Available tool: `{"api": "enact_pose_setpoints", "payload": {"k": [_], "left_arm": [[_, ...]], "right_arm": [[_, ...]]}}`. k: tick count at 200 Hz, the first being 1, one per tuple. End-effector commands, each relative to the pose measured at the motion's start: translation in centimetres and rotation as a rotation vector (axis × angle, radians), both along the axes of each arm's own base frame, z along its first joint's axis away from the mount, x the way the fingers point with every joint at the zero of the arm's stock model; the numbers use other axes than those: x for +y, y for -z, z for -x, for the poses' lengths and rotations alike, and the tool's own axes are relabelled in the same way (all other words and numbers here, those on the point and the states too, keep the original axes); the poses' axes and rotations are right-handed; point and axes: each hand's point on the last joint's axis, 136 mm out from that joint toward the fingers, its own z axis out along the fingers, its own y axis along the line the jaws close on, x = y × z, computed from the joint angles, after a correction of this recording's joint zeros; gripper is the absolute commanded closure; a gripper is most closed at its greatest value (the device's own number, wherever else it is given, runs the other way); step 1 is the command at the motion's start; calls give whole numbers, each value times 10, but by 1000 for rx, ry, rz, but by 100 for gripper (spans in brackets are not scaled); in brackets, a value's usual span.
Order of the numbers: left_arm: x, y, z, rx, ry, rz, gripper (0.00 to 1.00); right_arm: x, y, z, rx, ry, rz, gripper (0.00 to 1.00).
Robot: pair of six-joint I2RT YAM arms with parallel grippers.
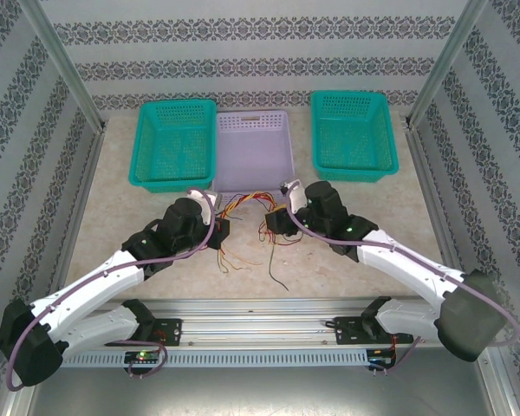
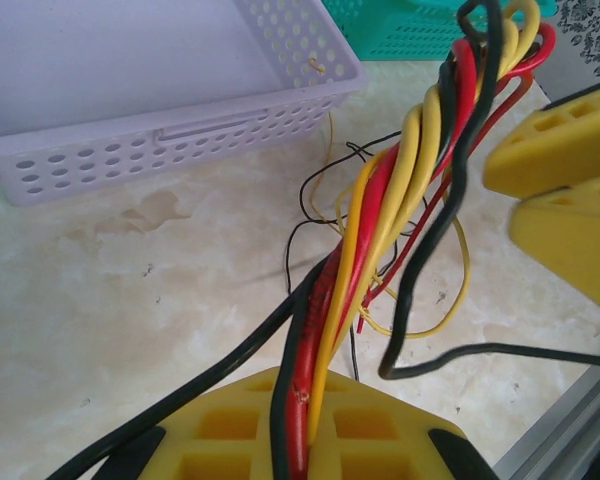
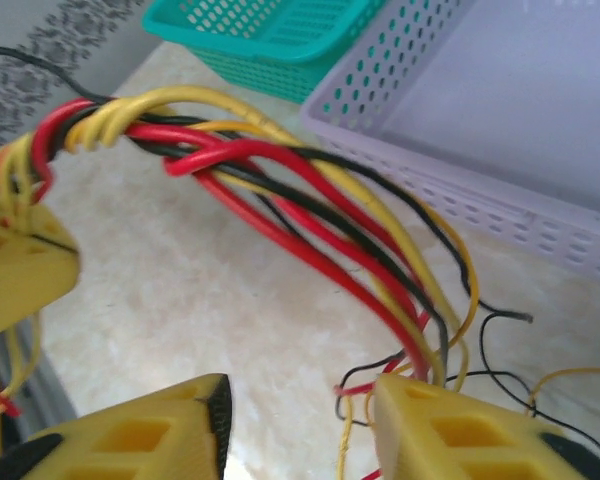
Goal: Untangle the cables
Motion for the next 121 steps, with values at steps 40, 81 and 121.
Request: {"api": "enact_pose_setpoints", "payload": {"k": [40,81,121], "left_arm": [[4,-22,-2,-56,-16,39,100],[8,-15,3,-42,-15,18,100],[-6,-16,4,-19,35,72,100]], "right_arm": [[-32,-24,-40,-159,252,120,100],[-74,-30,-42,-154,368,57,100],[-28,-41,-5,-99,52,-98,84]]}}
